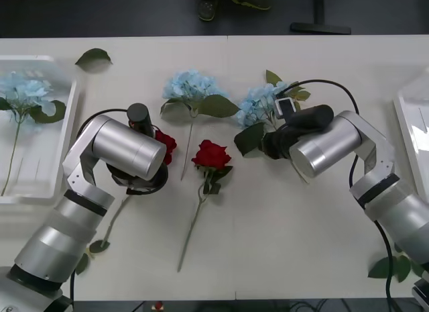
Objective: Place the red flowers into the right box and the blue flowers into the left box. If a person shows an open palm, hand one flower to the person first, then continue sorting.
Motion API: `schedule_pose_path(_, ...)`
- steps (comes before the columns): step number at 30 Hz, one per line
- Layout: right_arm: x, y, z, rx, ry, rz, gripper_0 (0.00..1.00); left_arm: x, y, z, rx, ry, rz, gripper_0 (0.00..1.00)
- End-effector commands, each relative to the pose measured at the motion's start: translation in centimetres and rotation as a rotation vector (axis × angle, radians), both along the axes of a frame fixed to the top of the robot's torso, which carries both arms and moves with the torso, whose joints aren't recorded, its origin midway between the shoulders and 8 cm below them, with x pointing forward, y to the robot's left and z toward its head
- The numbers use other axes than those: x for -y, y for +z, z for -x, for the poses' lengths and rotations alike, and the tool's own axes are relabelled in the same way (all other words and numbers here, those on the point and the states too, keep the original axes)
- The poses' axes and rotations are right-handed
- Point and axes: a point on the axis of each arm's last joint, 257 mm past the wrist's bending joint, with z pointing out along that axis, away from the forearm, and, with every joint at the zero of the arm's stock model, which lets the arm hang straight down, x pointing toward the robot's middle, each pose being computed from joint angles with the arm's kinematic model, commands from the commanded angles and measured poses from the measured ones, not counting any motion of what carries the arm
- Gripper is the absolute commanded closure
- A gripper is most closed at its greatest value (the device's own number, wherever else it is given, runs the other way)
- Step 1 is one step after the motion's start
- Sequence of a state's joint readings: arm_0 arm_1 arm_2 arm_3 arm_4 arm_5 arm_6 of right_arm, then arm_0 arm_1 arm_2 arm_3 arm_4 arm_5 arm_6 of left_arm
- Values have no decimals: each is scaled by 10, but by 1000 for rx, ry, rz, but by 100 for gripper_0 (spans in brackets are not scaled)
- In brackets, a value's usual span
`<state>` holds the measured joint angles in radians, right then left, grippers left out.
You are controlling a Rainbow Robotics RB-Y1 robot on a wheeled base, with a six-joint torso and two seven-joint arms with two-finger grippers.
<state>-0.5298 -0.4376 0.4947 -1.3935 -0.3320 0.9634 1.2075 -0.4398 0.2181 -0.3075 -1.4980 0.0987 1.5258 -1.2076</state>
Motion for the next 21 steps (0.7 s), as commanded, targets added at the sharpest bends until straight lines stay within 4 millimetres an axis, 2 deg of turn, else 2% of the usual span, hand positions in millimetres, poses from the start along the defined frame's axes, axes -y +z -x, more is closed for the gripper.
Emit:
schedule_pose_path(1,-13,0,-3,23,67,46,88,4,-8,8,-7,-23,-21,100)
schedule_pose_path(2,-13,-1,-3,24,70,54,100,4,-9,8,-8,-25,-21,100)
schedule_pose_path(10,-8,-10,-1,23,80,102,100,6,-9,7,-5,-34,-19,100)
schedule_pose_path(14,-5,-12,0,18,75,108,100,8,-2,4,14,-35,-10,100)
schedule_pose_path(16,-1,-16,0,10,69,115,100,8,5,2,25,-30,-1,100)
schedule_pose_path(21,4,-21,1,1,66,126,100,12,40,-9,71,-32,92,100)
